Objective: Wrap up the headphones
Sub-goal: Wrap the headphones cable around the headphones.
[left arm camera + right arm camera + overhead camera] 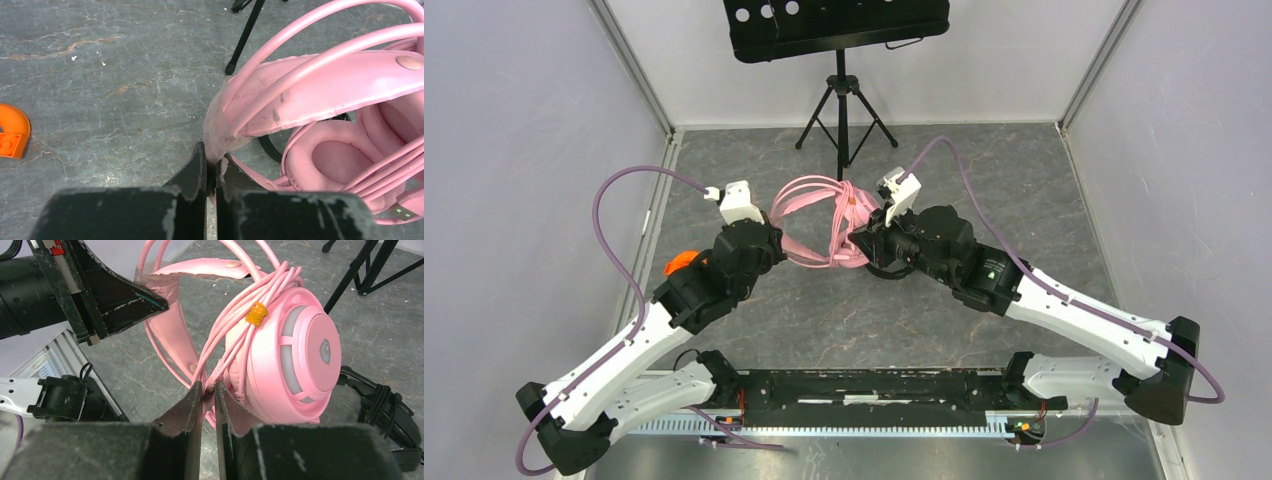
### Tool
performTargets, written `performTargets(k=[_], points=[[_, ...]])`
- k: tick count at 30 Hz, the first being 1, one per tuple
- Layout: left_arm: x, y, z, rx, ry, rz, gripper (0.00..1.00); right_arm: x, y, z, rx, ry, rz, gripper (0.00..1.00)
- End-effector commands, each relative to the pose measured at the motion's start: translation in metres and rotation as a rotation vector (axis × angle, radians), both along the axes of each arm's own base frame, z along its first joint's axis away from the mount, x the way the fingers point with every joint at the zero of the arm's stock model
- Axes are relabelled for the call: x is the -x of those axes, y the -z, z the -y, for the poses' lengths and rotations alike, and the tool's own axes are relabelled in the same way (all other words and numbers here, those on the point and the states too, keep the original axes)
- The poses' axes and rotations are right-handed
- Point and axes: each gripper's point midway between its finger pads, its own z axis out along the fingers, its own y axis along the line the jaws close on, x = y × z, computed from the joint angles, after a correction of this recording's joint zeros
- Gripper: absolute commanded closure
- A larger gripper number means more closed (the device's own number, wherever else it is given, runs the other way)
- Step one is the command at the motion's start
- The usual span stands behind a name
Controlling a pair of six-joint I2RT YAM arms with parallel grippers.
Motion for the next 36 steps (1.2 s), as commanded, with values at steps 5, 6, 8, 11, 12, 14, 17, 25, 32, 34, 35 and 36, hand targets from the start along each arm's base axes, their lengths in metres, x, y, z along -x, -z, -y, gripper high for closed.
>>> performTargets(k=[5, 6, 8, 11, 12, 14, 17, 25, 32, 34, 35, 36], points=[[-0.008, -0.058, 0.015, 0.228, 0.002, 0.149, 0.98, -0.004, -0.004, -0.014, -0.053, 0.01, 0.027, 0.87], [-0.008, -0.058, 0.016, 0.235, 0.005, 0.147, 0.98, -0.004, 0.0, -0.015, -0.048, 0.012, 0.028, 0.9], [-0.007, -0.057, 0.018, 0.248, 0.01, 0.14, 0.98, -0.007, 0.008, -0.016, -0.033, 0.031, 0.032, 0.97], [-0.004, -0.055, 0.027, 0.293, 0.04, 0.119, 0.98, -0.013, 0.013, -0.015, -0.031, 0.073, 0.06, 1.0], [-0.003, -0.053, 0.03, 0.305, 0.054, 0.11, 0.98, -0.016, 0.014, -0.014, -0.028, 0.087, 0.072, 1.0], [-0.002, -0.051, 0.035, 0.329, 0.067, 0.096, 0.98, -0.023, 0.016, -0.01, -0.014, 0.123, 0.097, 1.0], [-0.001, -0.049, 0.035, 0.344, 0.064, 0.097, 0.98, -0.025, 0.022, -0.014, -0.011, 0.12, 0.104, 1.0], [-0.006, -0.039, 0.022, 0.26, 0.008, 0.093, 0.98, 0.003, -0.007, -0.009, -0.075, 0.01, 0.093, 0.78], [-0.006, -0.041, 0.017, 0.239, -0.006, 0.104, 0.98, 0.042, -0.053, 0.005, -0.174, -0.139, 0.11, 0.66], [-0.006, -0.042, 0.016, 0.239, -0.006, 0.108, 0.98, 0.046, -0.068, 0.012, -0.207, -0.138, 0.13, 0.65], [-0.005, -0.042, 0.015, 0.239, -0.005, 0.108, 0.98, 0.045, -0.073, 0.017, -0.213, -0.122, 0.145, 0.64], [-0.005, -0.044, 0.015, 0.241, -0.003, 0.112, 0.98, 0.043, -0.079, 0.022, -0.218, -0.098, 0.157, 0.64]])
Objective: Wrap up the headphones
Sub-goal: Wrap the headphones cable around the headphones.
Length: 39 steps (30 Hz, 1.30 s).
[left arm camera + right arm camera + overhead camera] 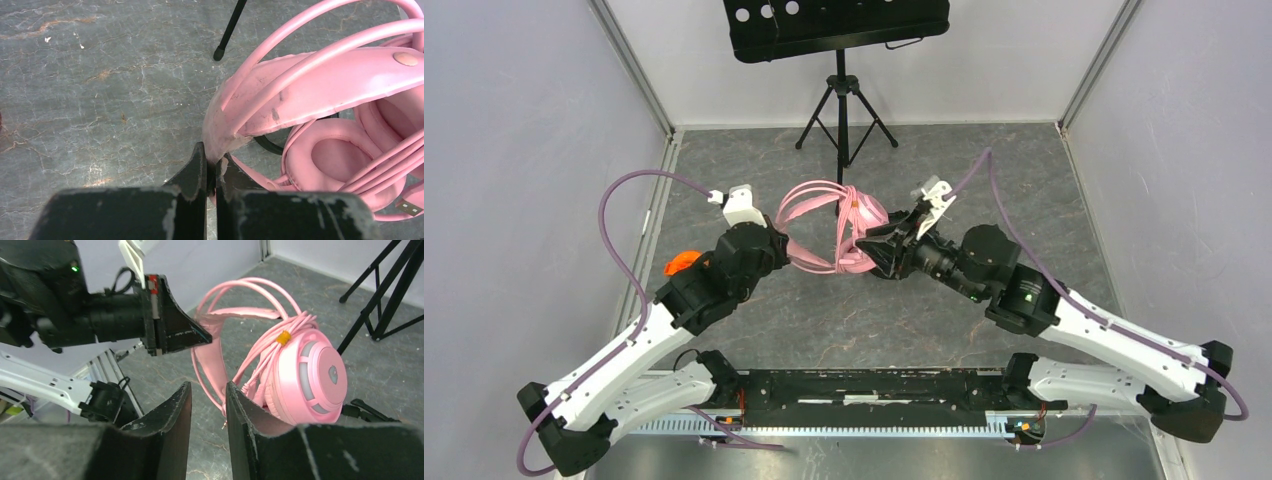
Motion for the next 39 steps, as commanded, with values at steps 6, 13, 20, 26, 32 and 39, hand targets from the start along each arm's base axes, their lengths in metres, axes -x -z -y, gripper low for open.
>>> performTargets(k=[6, 13, 20, 26, 32, 39], points=[[-0.009, -0.059, 0.005, 0.192, -0.036, 0.155, 0.98, -0.021, -0.046, 0.038, 0.014, 0.194, 0.115, 0.54], [-0.009, -0.059, 0.008, 0.193, -0.024, 0.15, 0.98, -0.028, -0.038, 0.022, 0.082, 0.175, 0.114, 0.59], [-0.01, -0.061, 0.012, 0.202, -0.013, 0.151, 0.98, -0.031, -0.008, 0.008, 0.114, 0.159, 0.059, 0.61], [-0.01, -0.063, 0.013, 0.211, -0.009, 0.153, 0.98, -0.032, 0.01, -0.007, 0.127, 0.13, 0.025, 0.69], [-0.009, -0.063, 0.015, 0.221, 0.001, 0.152, 0.98, -0.033, 0.028, -0.019, 0.127, 0.104, -0.001, 0.79], [-0.009, -0.064, 0.022, 0.248, 0.02, 0.153, 0.98, -0.037, 0.041, -0.034, 0.116, 0.092, -0.017, 0.96]])
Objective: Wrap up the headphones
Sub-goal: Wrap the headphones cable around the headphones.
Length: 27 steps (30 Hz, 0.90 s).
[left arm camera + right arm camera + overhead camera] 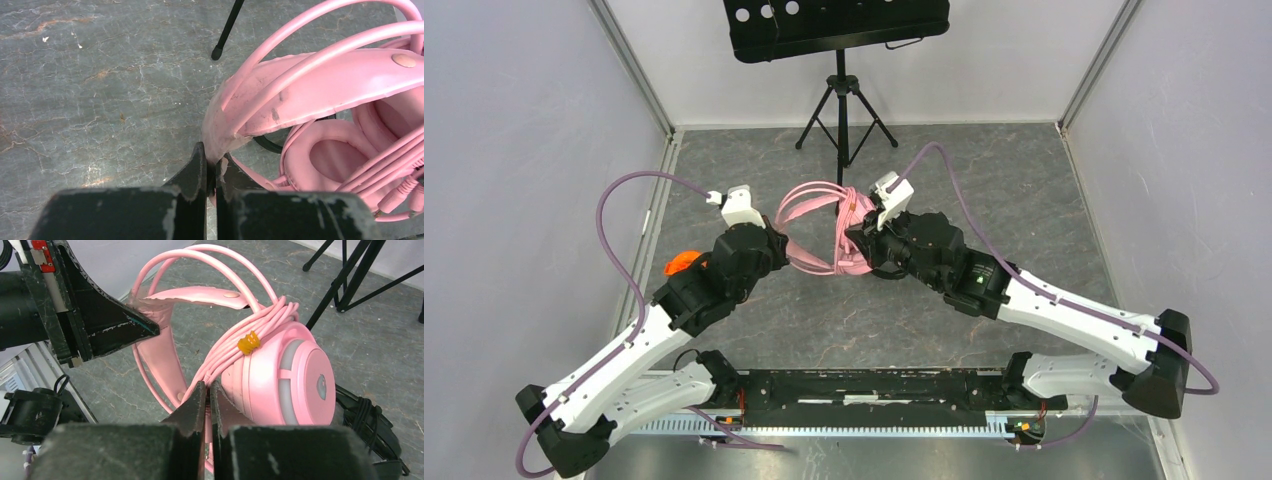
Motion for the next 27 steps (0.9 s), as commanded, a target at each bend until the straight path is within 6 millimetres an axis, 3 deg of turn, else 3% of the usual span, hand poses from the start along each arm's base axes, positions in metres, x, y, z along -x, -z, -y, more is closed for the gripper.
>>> performTargets(k=[1, 5, 11, 18, 27], points=[[-0.012, -0.062, 0.024, 0.248, 0.015, 0.147, 0.98, 0.003, -0.001, -0.016, -0.061, -0.033, 0.001, 0.98], [-0.01, -0.062, 0.032, 0.288, 0.043, 0.134, 0.98, -0.004, 0.012, -0.016, -0.032, 0.01, 0.016, 1.0], [-0.002, -0.065, 0.046, 0.368, 0.098, 0.104, 0.98, -0.017, 0.033, 0.007, -0.034, 0.11, 0.129, 1.0], [-0.001, -0.066, 0.047, 0.383, 0.101, 0.096, 0.98, -0.017, 0.025, 0.028, -0.067, 0.138, 0.277, 0.95], [0.004, -0.071, 0.064, 0.465, 0.159, 0.068, 0.98, -0.016, 0.024, 0.025, 0.04, 0.1, 0.404, 0.9]])
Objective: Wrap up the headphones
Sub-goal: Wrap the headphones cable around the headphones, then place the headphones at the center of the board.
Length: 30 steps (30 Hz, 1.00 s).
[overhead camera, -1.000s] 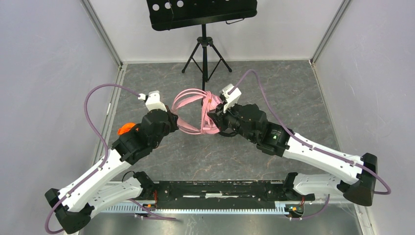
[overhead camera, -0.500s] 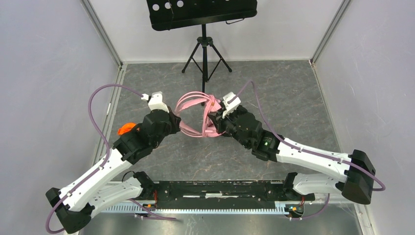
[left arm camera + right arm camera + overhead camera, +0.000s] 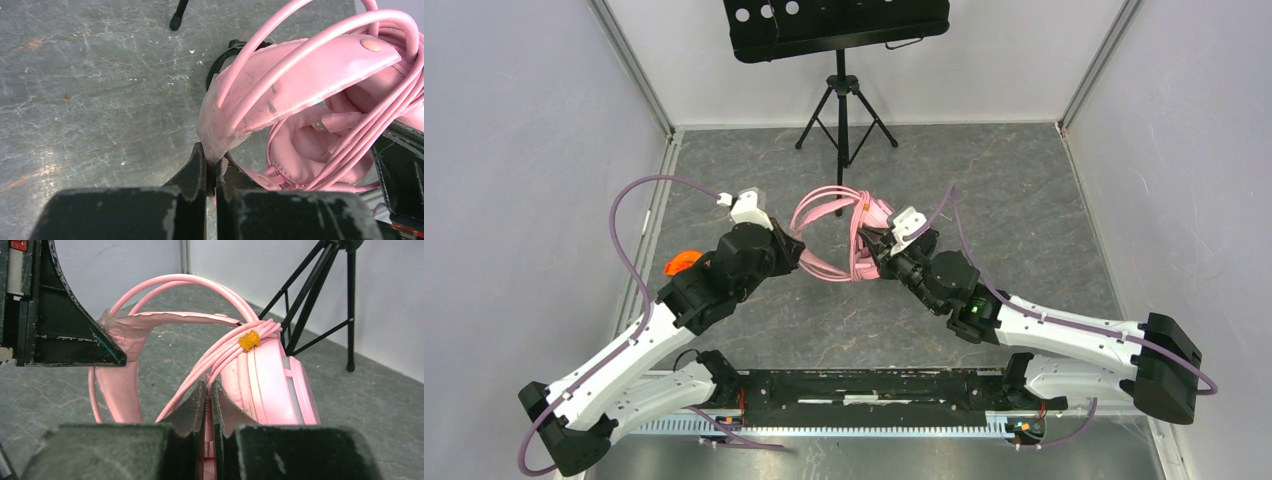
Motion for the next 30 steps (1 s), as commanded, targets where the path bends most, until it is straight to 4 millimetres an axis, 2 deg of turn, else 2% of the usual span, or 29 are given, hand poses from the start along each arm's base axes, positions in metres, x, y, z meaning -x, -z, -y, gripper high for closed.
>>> performTargets(k=[1, 8, 19, 24, 30], points=[[-0.007, -0.079, 0.032, 0.341, 0.028, 0.132, 0.98, -0.003, 0.003, 0.004, 0.116, 0.02, 0.108, 0.9], [-0.01, -0.077, 0.022, 0.299, -0.008, 0.139, 0.98, 0.002, 0.002, 0.01, 0.147, 0.018, 0.14, 0.85], [-0.017, -0.061, 0.01, 0.204, -0.065, 0.143, 0.98, 0.015, -0.03, 0.024, 0.008, 0.002, 0.074, 0.78], [-0.018, -0.057, 0.007, 0.186, -0.073, 0.141, 0.98, 0.029, -0.048, 0.024, -0.047, -0.067, 0.072, 0.75], [-0.023, -0.043, 0.002, 0.129, -0.09, 0.117, 0.98, 0.059, -0.079, 0.032, -0.179, -0.196, 0.068, 0.71]])
